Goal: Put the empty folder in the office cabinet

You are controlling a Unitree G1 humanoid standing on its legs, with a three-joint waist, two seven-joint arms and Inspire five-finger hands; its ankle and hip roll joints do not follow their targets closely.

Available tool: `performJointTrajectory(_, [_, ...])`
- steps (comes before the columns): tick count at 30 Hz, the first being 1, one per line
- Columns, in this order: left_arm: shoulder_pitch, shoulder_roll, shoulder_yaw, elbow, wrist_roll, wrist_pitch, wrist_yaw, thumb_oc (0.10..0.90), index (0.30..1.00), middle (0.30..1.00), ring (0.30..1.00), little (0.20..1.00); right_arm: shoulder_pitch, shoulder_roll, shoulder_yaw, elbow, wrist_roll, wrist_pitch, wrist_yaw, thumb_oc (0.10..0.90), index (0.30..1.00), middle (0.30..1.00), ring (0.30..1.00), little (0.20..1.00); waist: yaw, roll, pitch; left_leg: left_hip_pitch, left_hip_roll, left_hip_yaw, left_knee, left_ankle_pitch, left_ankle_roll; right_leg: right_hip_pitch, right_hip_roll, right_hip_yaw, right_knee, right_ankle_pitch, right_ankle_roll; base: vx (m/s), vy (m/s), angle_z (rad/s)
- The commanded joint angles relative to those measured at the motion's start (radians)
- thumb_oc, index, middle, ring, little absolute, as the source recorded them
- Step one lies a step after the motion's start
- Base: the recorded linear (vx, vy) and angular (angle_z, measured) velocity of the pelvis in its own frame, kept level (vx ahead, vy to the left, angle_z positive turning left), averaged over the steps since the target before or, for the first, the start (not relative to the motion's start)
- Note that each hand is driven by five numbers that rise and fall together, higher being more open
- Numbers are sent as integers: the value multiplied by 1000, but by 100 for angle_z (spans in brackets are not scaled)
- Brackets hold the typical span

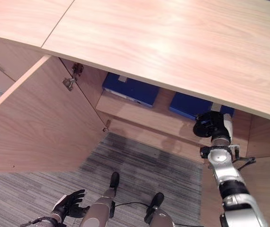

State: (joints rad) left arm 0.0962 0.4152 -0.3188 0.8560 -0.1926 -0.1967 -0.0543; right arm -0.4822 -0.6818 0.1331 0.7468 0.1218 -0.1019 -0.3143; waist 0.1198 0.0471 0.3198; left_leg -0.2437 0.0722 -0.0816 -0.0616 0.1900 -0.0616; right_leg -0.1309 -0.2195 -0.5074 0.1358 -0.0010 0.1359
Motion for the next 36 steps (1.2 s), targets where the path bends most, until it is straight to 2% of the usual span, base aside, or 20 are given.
performJointTrajectory(1, [-8,28,-25,-6,-34,-26,-3,800,900,900,900,900,-62,-77,19,-102,18,-67,-26,400,300,300,300,300,27,-22,-15,59,39,-15,-26,-120,-50,-37,-65,-8,60,-24,66,-14,-23,4])
performJointTrajectory(4, [-36,20,2,-54,-68,-36,29,800,900,900,900,900,-29,-42,7,-158,23,-72,-30,400,300,300,300,300,22,-24,-15,58,41,-14,-26,-121,-51,-32,-62,-9,56,-24,63,-4,-22,3])
performJointTrajectory(6, [-75,13,25,-150,-126,-50,54,800,900,900,900,900,-2,-9,10,-211,12,-76,-34,400,300,300,300,300,12,-29,-13,60,44,-5,-26,-122,-50,-34,-60,-2,53,-20,62,2,-40,7])
performJointTrajectory(9, [-160,5,3,-279,-178,-62,70,800,900,900,900,900,10,32,37,-241,-4,-70,-35,400,300,300,300,300,-5,-39,-13,63,47,12,-26,-123,-49,-44,-58,12,40,-10,63,-5,-13,-8])
performJointTrajectory(11, [-275,29,-79,-365,-135,-78,75,800,900,900,900,900,-27,66,65,-226,2,-65,-36,400,300,300,300,300,-20,-47,-12,62,50,25,-26,-125,-51,-52,-56,23,31,-4,65,-18,-13,-21])
performJointTrajectory(13, [-413,49,-173,-384,-77,-79,74,800,900,900,900,900,-78,97,104,-216,14,-70,-36,400,300,300,300,300,-38,-55,-10,60,53,38,-26,-126,-53,-63,-54,38,29,1,67,-19,2,-21])
performJointTrajectory(14, [-417,48,-175,-381,-77,-80,74,800,900,900,900,900,-81,96,103,-214,14,-71,-36,400,300,300,300,300,-35,-55,-8,60,53,39,-26,-126,-53,-64,-54,40,29,0,67,-41,12,-30])
performJointTrajectory(15, [-613,45,-295,-345,46,-70,108,800,900,900,900,900,-154,131,162,-203,29,-76,-33,400,300,300,300,300,-62,-67,-3,55,57,55,-26,-126,-56,-82,-50,58,20,12,71,-57,12,-24])
performJointTrajectory(18, [-894,3,-479,-242,265,-45,128,800,900,900,900,900,-304,166,251,-155,54,-82,-30,400,300,300,300,300,-99,-83,13,39,66,82,-26,-123,-59,-121,-42,96,7,28,77,-64,35,-37])
performJointTrajectory(19, [-899,1,-480,-238,265,-47,129,800,900,900,900,900,-308,165,250,-152,54,-83,-30,400,300,300,300,300,-98,-84,15,35,64,83,-26,-119,-58,-125,-43,97,4,33,76,-36,47,-43])
performJointTrajectory(20, [-1029,-37,-567,-168,393,-38,148,800,900,900,900,900,-385,190,298,-126,60,-84,-29,400,300,300,300,300,-116,-92,23,32,72,100,-26,-122,-60,-142,-37,117,1,34,80,-29,32,-38])
performJointTrajectory(21, [-1033,-39,-567,-165,394,-39,149,800,900,900,900,900,-388,189,297,-124,60,-84,-28,400,300,300,300,300,-115,-92,24,28,71,100,-26,-118,-58,-145,-38,117,-2,40,79,-4,49,-39])
performJointTrajectory(22, [-1147,-96,-639,-106,521,-20,178,800,900,900,900,900,-457,217,341,-107,66,-88,-25,400,300,300,300,300,-135,-103,35,28,80,118,-26,-121,-60,-160,-29,142,-8,41,83,-13,28,-32])
performJointTrajectory(23, [-1151,-98,-640,-103,522,-21,179,800,900,900,900,900,-460,216,340,-105,67,-89,-25,400,300,300,300,300,-134,-104,36,24,78,119,-26,-117,-59,-163,-30,142,-11,46,83,4,29,-43])
performJointTrajectory(25, [-1225,-156,-650,-58,577,-13,230,800,900,900,900,900,-518,247,377,-85,84,-97,-24,400,300,300,300,300,-153,-121,40,28,89,142,-26,-125,-59,-173,-18,168,-26,49,85,11,2,-40])
performJointTrajectory(28, [-1248,-184,-632,-47,585,-4,270,800,900,900,900,900,-547,259,399,-83,97,-108,-24,400,300,300,300,300,-167,-132,38,25,93,159,-26,-121,-56,-186,-12,189,-43,63,85,10,10,-25])
performJointTrajectory(36, [-1280,-243,-608,19,629,35,314,800,900,900,900,900,-543,257,396,-119,97,-115,-27,400,300,300,300,300,-184,-137,37,29,93,167,-26,-126,-53,-198,-4,208,-49,64,78,15,-7,-16])
